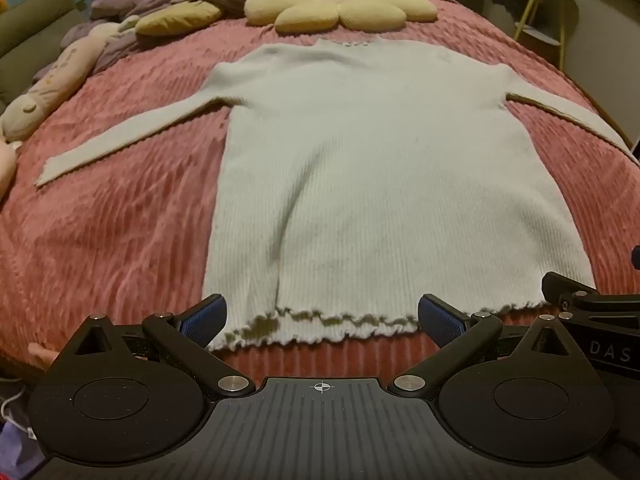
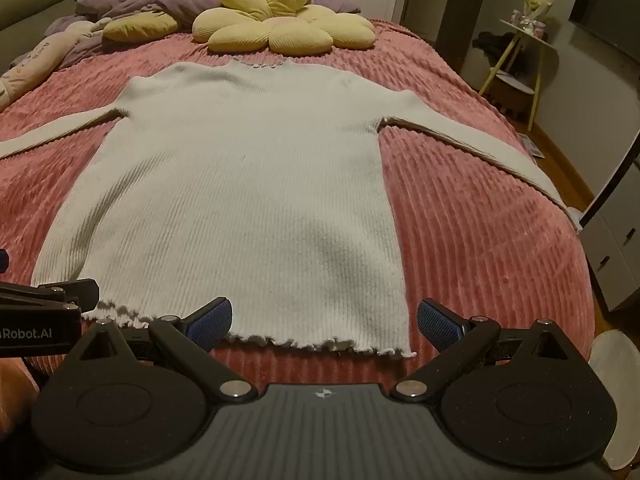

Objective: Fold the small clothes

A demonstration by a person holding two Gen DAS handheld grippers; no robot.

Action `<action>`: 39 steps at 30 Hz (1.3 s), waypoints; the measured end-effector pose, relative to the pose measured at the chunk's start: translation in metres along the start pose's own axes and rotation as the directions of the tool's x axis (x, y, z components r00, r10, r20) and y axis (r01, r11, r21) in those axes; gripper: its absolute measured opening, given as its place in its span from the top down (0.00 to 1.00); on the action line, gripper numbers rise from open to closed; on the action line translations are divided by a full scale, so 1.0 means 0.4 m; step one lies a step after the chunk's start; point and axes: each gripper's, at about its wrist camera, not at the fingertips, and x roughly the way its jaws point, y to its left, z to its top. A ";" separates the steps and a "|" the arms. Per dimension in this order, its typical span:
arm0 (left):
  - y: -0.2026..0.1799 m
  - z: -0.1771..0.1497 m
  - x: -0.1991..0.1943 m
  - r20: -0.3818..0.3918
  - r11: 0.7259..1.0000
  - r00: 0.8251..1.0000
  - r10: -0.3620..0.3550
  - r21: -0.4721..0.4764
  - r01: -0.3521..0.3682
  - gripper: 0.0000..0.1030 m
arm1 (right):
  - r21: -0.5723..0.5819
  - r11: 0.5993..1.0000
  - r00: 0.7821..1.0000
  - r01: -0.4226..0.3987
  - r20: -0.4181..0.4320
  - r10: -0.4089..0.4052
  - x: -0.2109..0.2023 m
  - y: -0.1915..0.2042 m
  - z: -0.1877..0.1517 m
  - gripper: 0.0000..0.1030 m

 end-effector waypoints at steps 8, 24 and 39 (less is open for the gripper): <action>0.002 -0.001 0.001 -0.001 1.000 1.000 -0.001 -0.002 0.001 0.00 | 0.002 1.000 1.000 -0.001 -0.005 0.001 0.002 0.000 0.002 0.04; 0.008 -0.003 0.000 -0.007 1.000 1.000 0.001 -0.012 -0.001 0.00 | 0.006 1.000 1.000 -0.010 -0.011 0.010 0.005 -0.006 -0.004 0.04; 0.005 -0.004 0.003 -0.018 1.000 1.000 0.003 -0.011 -0.003 0.00 | 0.011 1.000 0.999 -0.019 -0.026 0.020 0.009 -0.006 -0.007 0.04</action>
